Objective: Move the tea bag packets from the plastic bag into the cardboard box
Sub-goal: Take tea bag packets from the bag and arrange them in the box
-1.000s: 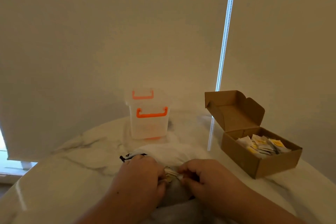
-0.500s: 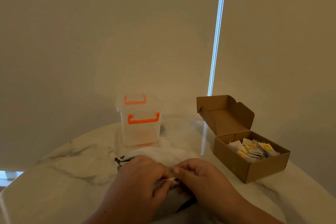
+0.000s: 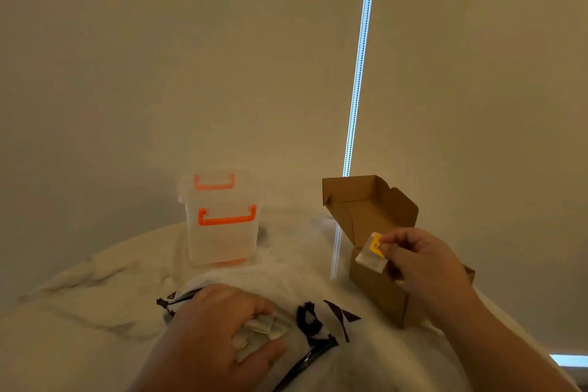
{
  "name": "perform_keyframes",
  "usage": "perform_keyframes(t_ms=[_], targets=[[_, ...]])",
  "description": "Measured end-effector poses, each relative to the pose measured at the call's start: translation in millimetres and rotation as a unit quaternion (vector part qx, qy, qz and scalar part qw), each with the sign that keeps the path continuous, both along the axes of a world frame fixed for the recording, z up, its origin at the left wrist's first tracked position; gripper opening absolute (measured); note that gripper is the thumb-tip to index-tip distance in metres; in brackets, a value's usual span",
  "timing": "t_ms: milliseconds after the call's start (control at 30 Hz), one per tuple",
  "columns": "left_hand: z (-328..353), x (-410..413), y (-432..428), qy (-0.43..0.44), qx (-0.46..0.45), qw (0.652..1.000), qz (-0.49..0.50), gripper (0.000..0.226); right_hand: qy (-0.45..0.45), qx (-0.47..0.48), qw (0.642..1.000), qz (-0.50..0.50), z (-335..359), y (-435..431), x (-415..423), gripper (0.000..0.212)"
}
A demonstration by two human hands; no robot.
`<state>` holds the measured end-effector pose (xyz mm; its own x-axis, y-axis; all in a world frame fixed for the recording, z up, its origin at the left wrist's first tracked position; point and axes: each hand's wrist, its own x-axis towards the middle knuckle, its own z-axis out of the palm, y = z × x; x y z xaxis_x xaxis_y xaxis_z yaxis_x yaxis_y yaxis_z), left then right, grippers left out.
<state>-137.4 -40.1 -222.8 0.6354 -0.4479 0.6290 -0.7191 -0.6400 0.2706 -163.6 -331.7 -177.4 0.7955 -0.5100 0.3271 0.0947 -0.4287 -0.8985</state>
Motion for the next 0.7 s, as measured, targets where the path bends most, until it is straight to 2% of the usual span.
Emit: perform_keyframes(t_ms=[133, 233, 300, 367, 500, 600, 700], targets=[[4.1, -1.2, -0.2, 0.015, 0.019, 1.0, -0.007, 0.037, -0.009, 0.027, 0.998, -0.052, -9.9, -28.9, 15.7, 0.016], [-1.9, 4.5, 1.2, 0.051, 0.031, 0.998, 0.007, 0.022, -0.01, 0.023, 0.995, -0.093, -14.9, -38.9, 21.5, 0.023], [-2.3, 5.0, 1.4, 0.057, -0.002, 0.998, -0.012, 0.021, 0.009, -0.026, 0.992, -0.122, -17.5, -43.1, 24.5, 0.025], [-2.4, 2.6, 1.4, 0.065, -0.002, 0.998, -0.008, 0.021, 0.077, -0.124, 0.981, -0.131, -20.2, -43.6, 25.8, 0.026], [-2.7, 2.3, 1.4, 0.04, -0.001, 0.999, 0.007, 0.022, 0.214, -0.272, 0.935, -0.079, -19.9, -35.0, 27.0, 0.03], [-4.7, 1.9, 1.6, 0.049, -0.019, 0.999, -0.007, 0.024, 0.261, -0.3, 0.915, -0.066, -14.0, -28.7, 25.3, 0.032], [-6.3, 3.4, 2.7, 0.063, -0.023, 0.998, -0.015, 0.023, 0.251, -0.293, 0.921, -0.064, -15.7, -25.5, 24.1, 0.034]])
